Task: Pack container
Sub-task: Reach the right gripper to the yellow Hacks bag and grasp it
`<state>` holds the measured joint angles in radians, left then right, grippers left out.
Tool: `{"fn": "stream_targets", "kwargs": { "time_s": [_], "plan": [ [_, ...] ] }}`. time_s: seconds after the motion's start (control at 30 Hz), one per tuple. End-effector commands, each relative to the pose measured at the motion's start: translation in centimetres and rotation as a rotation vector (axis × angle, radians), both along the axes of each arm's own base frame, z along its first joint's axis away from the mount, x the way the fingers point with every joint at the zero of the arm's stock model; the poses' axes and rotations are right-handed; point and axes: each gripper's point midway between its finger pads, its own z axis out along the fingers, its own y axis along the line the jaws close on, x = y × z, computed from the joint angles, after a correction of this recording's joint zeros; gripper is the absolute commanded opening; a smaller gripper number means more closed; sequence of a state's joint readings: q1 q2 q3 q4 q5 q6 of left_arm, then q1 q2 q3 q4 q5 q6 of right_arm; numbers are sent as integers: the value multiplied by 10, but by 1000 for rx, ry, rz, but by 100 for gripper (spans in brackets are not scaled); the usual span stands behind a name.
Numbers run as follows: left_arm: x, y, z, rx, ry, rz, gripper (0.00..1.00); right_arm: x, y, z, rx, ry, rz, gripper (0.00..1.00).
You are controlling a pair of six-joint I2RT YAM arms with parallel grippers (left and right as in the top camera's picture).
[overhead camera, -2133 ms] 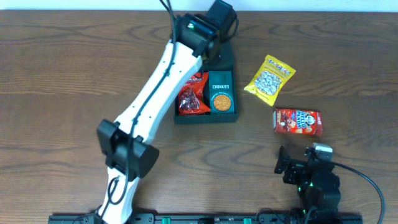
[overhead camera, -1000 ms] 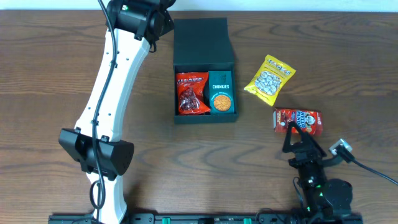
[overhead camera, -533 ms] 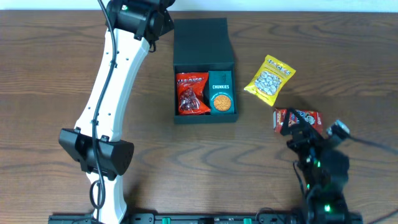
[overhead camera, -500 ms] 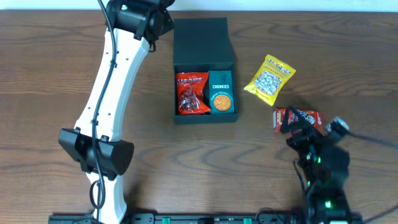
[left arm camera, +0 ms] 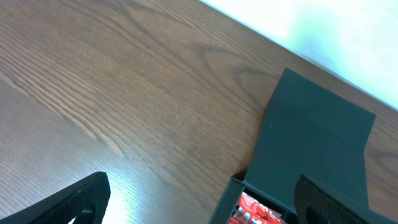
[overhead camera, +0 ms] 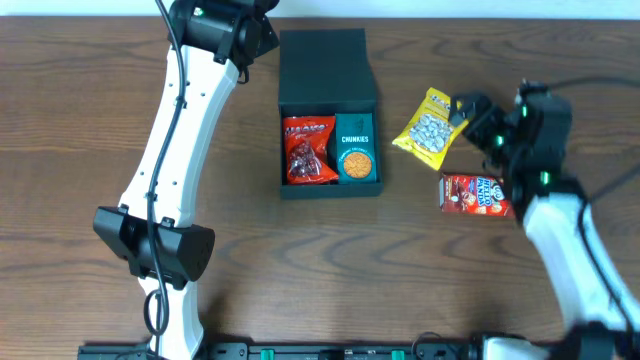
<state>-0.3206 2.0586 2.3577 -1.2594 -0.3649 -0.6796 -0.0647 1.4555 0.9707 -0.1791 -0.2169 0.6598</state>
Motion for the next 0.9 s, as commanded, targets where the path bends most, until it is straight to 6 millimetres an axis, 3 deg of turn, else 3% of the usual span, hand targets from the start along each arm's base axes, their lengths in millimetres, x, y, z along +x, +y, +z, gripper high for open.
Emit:
{"fn": "stream_targets", "kwargs": {
  "time_s": [0.0,0.2,0.4,0.87],
  "plan": [
    [-3,4,13,-4,-24,1,95,22,1,-9,-20,60,58,99],
    [-3,4,13,-3,-22,1,95,44,16,-52,49,205,154,99],
    [-3,4,13,-3,-22,1,95,37,14,-90,81,315,150,99],
    [-3,4,13,-4,-22,1,96,31,6,-135,72,405,157,95]
  ]
}}
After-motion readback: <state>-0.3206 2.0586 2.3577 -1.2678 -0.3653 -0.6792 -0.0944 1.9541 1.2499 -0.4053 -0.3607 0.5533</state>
